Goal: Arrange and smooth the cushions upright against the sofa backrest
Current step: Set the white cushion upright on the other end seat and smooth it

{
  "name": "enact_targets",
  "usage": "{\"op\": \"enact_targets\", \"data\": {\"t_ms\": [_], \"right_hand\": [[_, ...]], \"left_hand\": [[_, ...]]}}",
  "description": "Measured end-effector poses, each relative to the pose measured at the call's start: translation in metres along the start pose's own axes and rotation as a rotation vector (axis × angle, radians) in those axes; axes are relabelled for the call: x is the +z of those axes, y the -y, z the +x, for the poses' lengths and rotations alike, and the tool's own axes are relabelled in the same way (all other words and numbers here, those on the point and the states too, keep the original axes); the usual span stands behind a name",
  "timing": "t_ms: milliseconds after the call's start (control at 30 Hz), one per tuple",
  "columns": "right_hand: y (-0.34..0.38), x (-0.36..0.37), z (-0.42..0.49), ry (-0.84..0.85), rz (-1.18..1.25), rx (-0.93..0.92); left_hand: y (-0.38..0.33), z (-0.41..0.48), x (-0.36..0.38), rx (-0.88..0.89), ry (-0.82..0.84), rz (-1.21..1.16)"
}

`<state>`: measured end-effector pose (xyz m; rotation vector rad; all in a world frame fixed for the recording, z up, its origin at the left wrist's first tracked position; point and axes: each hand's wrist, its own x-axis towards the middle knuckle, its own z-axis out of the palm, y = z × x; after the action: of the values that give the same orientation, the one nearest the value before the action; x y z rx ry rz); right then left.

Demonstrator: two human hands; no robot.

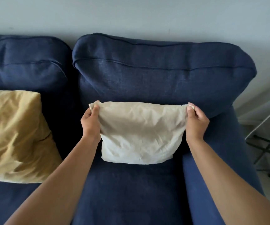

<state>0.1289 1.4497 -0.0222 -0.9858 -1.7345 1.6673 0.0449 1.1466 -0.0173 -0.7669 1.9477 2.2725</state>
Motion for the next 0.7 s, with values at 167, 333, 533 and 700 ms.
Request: {"op": "enact_targets", "data": {"t_ms": [167, 333, 533, 700], "right_hand": [[0.004, 0.005, 0.01, -0.059, 0.045, -0.074], [-0.004, 0.003, 0.008, -0.055, 0.005, -0.059], [0.001, 0.003, -0.002, -0.142, -0.178, -0.119], [-0.007, 0.034, -0.044, 0.028, -0.602, -0.748]], "left_hand": [[-0.011, 0.004, 0.016, 0.18, -0.012, -0.098], [-0.007, 0.001, 0.018, 0.157, -0.054, -0.068], [-0.006, -0.005, 0.015, 0.243, -0.178, 0.12], [0.025, -0.042, 0.03, 1.012, -0.08, 0.762]]}}
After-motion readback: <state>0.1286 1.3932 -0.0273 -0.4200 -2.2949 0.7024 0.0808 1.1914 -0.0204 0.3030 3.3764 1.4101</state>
